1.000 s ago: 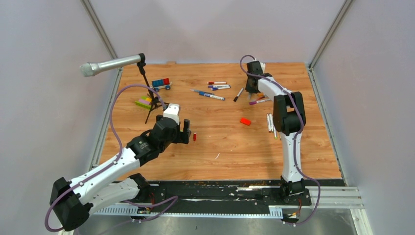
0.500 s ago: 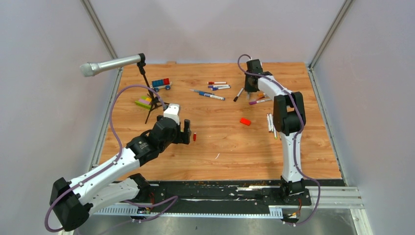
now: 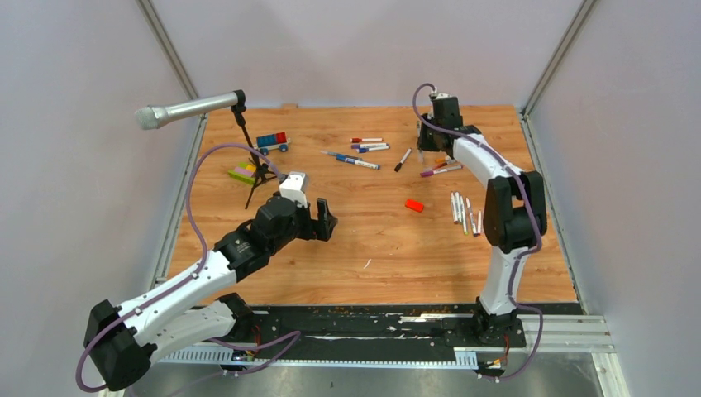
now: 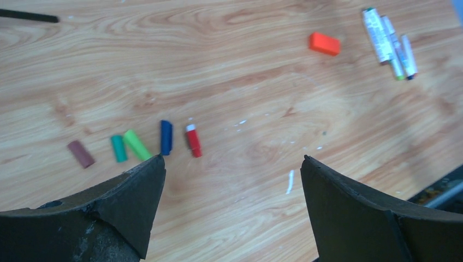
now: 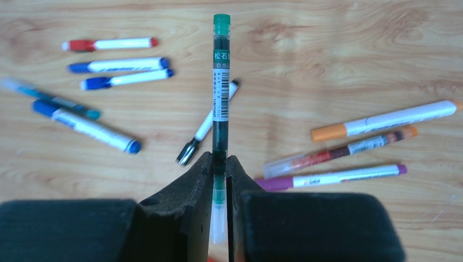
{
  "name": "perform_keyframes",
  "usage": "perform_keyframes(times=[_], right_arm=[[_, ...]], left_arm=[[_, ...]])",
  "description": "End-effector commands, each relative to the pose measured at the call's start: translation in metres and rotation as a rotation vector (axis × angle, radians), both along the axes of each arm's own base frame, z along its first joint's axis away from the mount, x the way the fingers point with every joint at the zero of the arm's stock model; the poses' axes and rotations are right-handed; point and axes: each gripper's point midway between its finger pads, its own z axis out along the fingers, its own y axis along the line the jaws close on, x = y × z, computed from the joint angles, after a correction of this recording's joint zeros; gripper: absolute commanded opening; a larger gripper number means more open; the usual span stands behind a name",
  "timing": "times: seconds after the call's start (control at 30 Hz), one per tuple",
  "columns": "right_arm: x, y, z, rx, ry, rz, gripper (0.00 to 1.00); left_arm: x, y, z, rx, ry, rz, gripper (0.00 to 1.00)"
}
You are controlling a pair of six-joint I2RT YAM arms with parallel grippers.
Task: Open the pen caps
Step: Pick up the pen from the center of the board.
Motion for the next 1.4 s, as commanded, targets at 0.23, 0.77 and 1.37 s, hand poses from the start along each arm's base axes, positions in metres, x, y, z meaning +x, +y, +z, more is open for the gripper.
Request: perform_keyframes(times=[0.23,0.77,1.37], right_arm=[[-0.086,0.036,0.081,0.430,-0.105,0.183,0.00],[-0.166,0.058,0.090,0.639,-0.071,0.312,0.00],[-0.174,0.062,0.094,0.675,-0.075,0.336,0.00]], left_arm=[[0.011,-0.090,0.065,-0.508,-0.091,-0.206,1.00],[0.044,-0.197,0.059,-0.731,0.047,-0.338,1.00],[0.063,-0.241,0.032,-0.764,0.174,-0.332,0.81]])
